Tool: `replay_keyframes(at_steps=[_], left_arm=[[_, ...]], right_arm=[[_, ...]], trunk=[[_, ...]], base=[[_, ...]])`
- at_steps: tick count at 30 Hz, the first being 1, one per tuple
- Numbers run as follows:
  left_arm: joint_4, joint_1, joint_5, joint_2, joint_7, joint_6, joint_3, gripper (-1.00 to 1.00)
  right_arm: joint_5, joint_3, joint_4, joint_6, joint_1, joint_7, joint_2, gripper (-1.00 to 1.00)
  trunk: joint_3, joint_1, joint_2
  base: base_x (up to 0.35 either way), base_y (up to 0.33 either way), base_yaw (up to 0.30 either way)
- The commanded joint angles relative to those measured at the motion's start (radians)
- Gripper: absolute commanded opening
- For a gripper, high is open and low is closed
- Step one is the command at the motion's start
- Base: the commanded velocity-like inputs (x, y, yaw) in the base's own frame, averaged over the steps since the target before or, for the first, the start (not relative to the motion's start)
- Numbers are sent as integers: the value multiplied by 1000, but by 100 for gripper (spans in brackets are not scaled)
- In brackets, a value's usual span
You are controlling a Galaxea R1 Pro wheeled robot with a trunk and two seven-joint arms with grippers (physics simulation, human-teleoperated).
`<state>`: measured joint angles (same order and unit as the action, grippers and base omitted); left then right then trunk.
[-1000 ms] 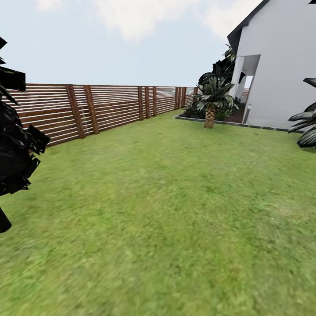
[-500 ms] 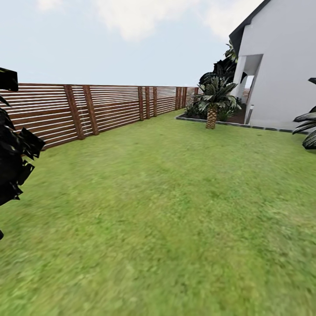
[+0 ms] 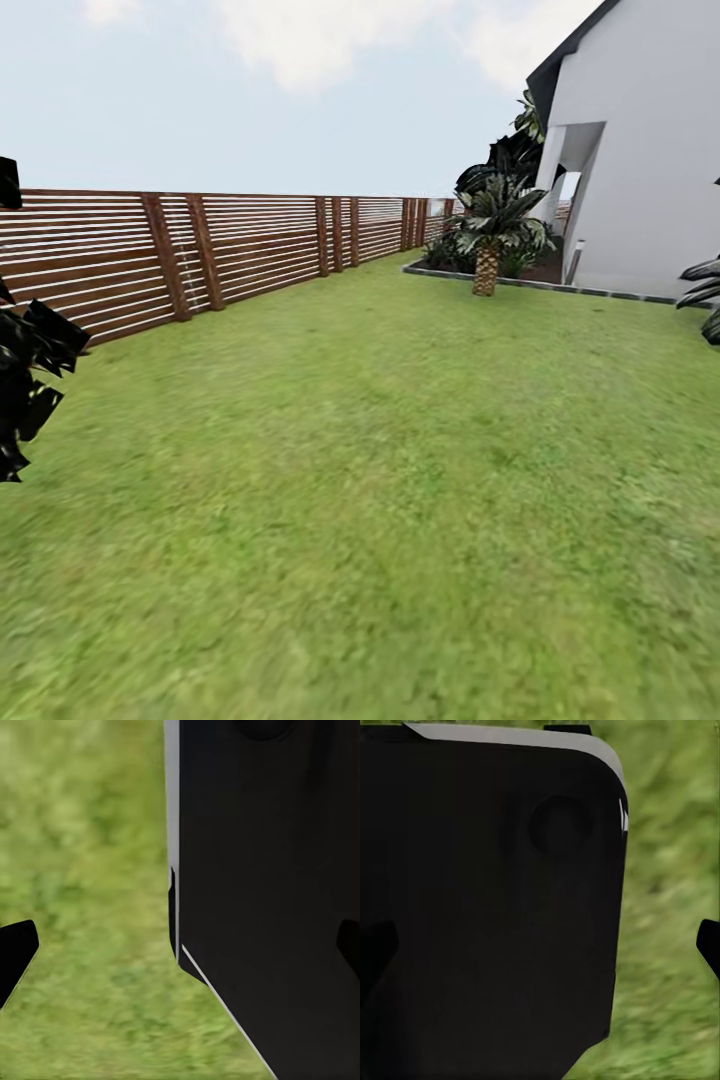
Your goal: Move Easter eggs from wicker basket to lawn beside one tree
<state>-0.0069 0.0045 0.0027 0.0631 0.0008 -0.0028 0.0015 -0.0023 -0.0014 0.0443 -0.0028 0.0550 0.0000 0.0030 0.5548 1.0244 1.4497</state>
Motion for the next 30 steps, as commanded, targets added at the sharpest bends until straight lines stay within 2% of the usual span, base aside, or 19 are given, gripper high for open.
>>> replay_keyframes(at_steps=[1, 30], left_arm=[[-1, 0, 0, 0, 0, 0, 0, 100], [-1, 0, 0, 0, 0, 0, 0, 100]], right_arm=[[0, 0, 0, 0, 0, 0, 0, 100], [2, 0, 2, 0, 0, 0, 2, 100]], trunk=[[1, 1, 0], [1, 1, 0]], base=[[324, 86, 0], [324, 86, 0]])
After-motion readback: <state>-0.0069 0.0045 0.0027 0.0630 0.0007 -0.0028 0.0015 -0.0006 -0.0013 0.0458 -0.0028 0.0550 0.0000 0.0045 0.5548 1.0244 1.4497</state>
